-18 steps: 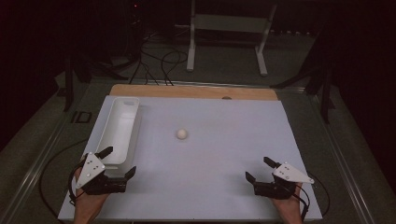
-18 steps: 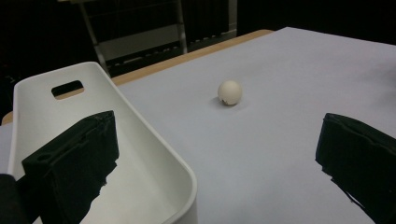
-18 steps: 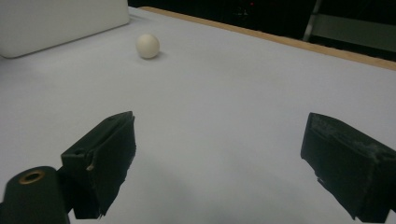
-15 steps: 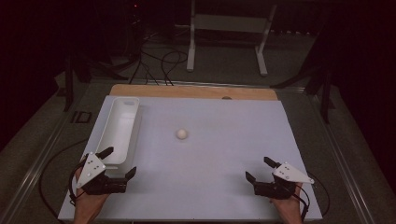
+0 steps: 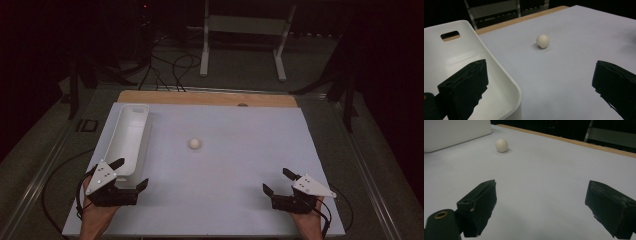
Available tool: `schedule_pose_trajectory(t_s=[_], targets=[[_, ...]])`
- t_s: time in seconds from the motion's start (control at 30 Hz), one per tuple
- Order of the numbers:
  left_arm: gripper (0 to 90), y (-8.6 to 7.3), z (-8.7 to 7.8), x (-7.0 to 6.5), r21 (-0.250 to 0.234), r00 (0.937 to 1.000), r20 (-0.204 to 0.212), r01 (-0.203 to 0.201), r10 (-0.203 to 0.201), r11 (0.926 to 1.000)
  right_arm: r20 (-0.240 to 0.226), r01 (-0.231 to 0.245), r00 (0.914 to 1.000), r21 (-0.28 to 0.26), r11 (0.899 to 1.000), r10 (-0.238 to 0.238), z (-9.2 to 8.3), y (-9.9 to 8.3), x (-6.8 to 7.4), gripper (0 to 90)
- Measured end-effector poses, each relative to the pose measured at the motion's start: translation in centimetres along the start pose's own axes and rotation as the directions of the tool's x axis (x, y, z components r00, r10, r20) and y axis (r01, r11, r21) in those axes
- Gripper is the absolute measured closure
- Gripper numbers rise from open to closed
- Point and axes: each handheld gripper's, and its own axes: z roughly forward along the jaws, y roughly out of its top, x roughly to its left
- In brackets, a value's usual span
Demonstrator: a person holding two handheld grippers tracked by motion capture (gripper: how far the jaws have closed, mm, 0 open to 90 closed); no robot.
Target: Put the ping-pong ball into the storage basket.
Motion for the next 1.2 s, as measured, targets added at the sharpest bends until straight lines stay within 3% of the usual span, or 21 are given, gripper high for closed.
schedule_pose_trajectory(t_s=[0.53,1.2], targets=[[0.0,3.1,-0.4,0.4,0.004,0.9988,0.047,-0.017,0.017,0.9998,0.000,-0.018,0.9998,0.006,1.000,0.018,0.2,-0.1,-0.1,9.4],[0.0,5.7,2.2,-0.3,0.099,0.9956,0.070,-0.070,0.063,0.9927,-0.002,-0.025,0.9997,0.012,1.000,0.025,0.3,-0.2,-0.1,9.2]])
